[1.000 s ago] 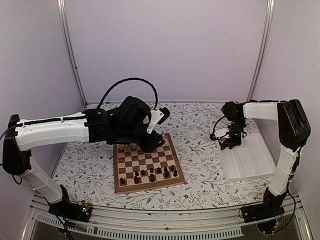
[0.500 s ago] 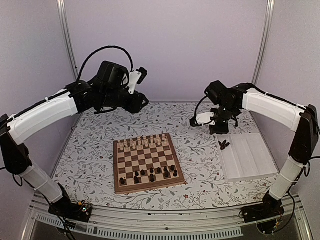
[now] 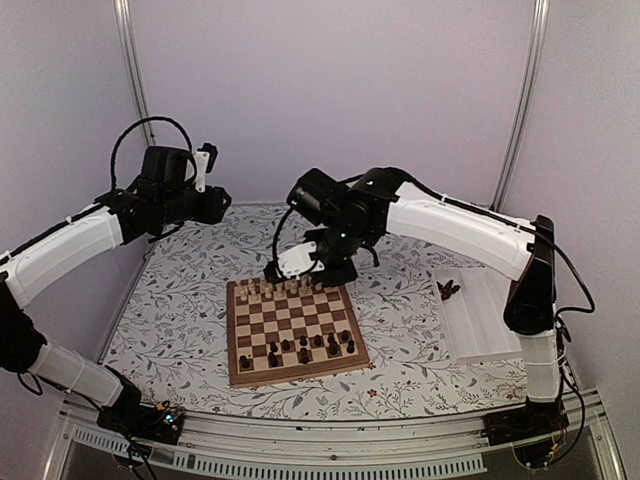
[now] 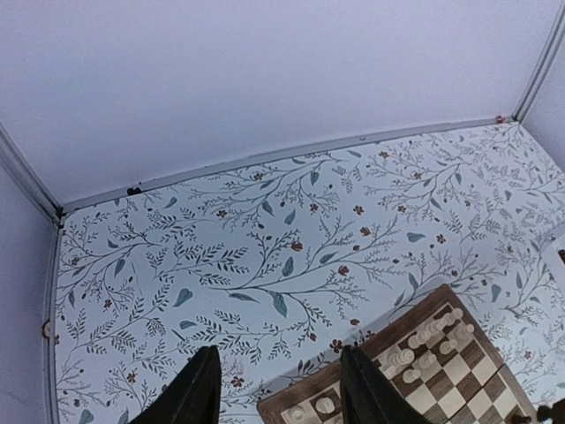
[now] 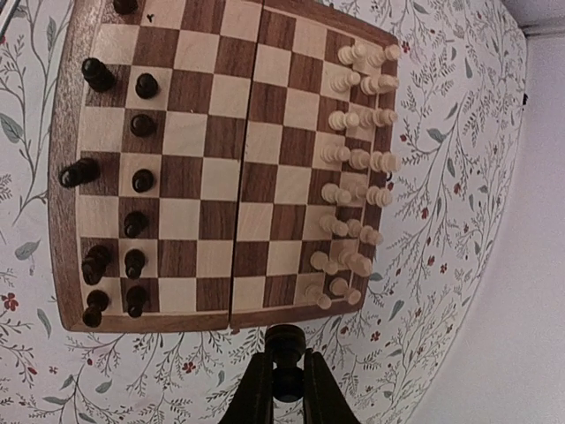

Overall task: Set up the chess pieces on the board
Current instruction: Place the chess piece on the chessboard.

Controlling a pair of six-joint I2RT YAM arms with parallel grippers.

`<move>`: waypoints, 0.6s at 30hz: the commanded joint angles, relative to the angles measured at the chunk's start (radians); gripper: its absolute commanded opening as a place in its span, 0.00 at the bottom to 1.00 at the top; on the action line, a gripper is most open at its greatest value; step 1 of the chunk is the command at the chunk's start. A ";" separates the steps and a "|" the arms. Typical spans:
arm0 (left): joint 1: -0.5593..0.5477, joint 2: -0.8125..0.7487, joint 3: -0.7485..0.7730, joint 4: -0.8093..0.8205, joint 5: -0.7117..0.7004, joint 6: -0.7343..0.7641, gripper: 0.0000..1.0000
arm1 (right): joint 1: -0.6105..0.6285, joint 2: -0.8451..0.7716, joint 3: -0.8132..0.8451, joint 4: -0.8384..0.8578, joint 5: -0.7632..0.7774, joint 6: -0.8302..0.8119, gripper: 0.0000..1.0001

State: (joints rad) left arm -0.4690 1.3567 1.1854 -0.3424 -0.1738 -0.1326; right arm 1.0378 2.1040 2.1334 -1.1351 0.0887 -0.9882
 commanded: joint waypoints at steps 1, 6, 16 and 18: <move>0.029 -0.066 -0.011 0.075 -0.024 -0.014 0.47 | 0.094 0.115 0.120 -0.004 0.029 -0.071 0.10; 0.040 -0.088 -0.017 0.076 -0.019 -0.015 0.48 | 0.166 0.182 0.135 0.116 0.038 -0.126 0.09; 0.043 -0.111 -0.020 0.077 0.005 -0.016 0.48 | 0.216 0.282 0.178 0.159 -0.047 -0.142 0.10; 0.042 -0.115 -0.021 0.078 0.007 -0.017 0.48 | 0.218 0.299 0.181 0.177 -0.047 -0.142 0.10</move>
State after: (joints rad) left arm -0.4397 1.2701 1.1778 -0.2886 -0.1822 -0.1436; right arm 1.2556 2.3581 2.2833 -0.9981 0.0708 -1.1194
